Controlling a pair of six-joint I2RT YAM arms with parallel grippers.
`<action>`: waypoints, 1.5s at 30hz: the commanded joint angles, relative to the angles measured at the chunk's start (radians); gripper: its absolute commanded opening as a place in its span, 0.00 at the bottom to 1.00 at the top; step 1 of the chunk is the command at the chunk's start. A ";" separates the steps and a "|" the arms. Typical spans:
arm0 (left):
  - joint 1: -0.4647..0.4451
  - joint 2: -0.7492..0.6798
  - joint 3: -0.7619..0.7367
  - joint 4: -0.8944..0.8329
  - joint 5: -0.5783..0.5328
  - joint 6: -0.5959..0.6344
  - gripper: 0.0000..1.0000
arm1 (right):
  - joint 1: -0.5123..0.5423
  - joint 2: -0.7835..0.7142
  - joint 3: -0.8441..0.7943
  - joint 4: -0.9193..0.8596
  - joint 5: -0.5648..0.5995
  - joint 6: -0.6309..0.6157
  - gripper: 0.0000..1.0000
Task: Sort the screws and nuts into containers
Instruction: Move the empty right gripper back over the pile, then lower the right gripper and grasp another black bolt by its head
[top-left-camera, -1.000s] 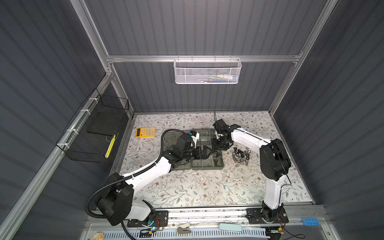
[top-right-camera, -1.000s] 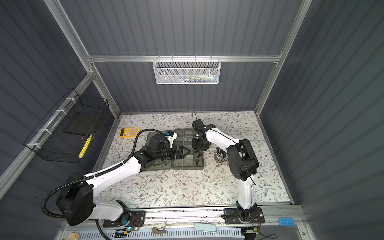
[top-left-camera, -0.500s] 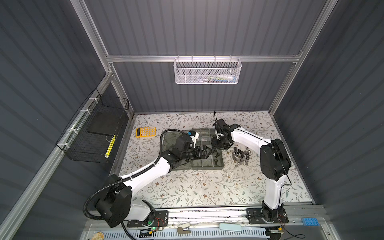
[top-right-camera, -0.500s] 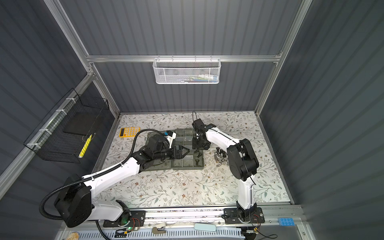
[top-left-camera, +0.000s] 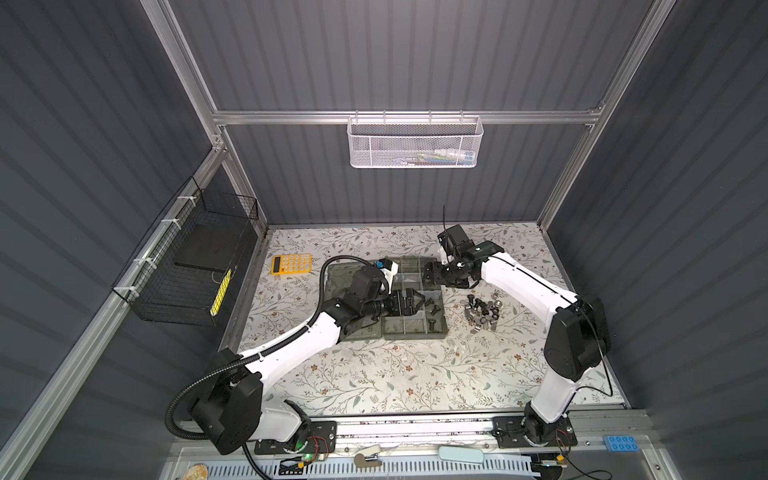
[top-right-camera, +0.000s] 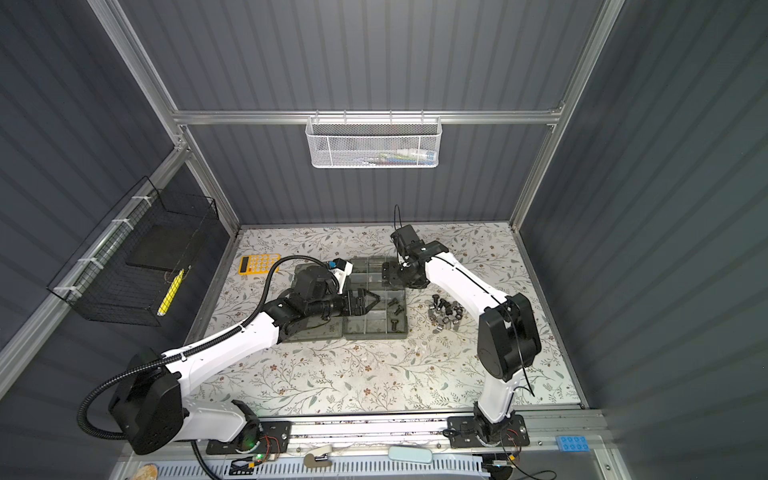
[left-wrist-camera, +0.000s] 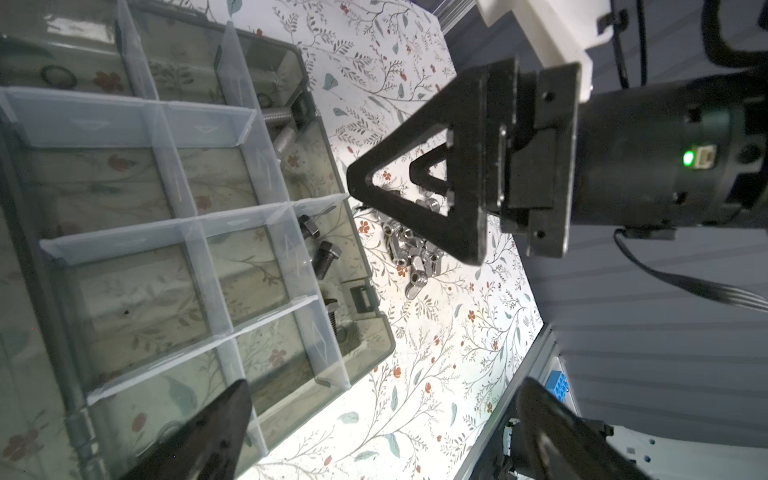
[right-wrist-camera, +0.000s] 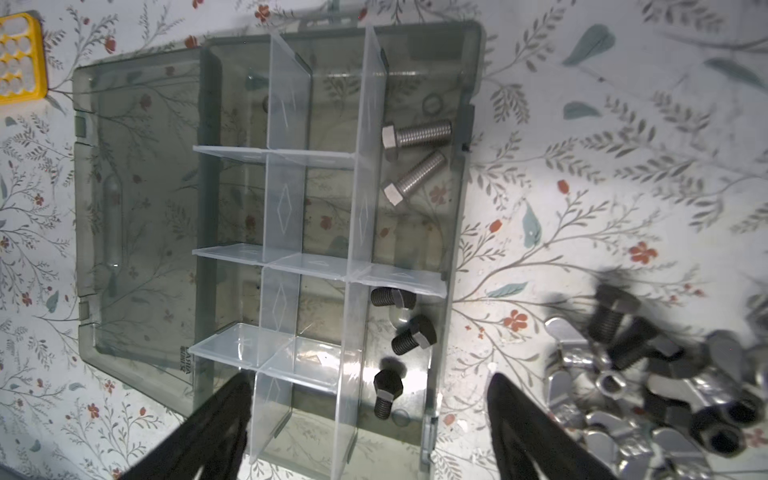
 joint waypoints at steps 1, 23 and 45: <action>-0.003 0.030 0.060 -0.003 0.021 0.023 1.00 | -0.024 -0.045 -0.015 -0.026 0.034 -0.015 0.99; -0.108 0.265 0.225 0.086 0.050 -0.003 1.00 | -0.292 0.050 -0.199 0.045 0.024 -0.099 0.73; -0.106 0.330 0.243 0.089 0.055 0.013 1.00 | -0.289 0.219 -0.125 0.043 -0.003 -0.108 0.42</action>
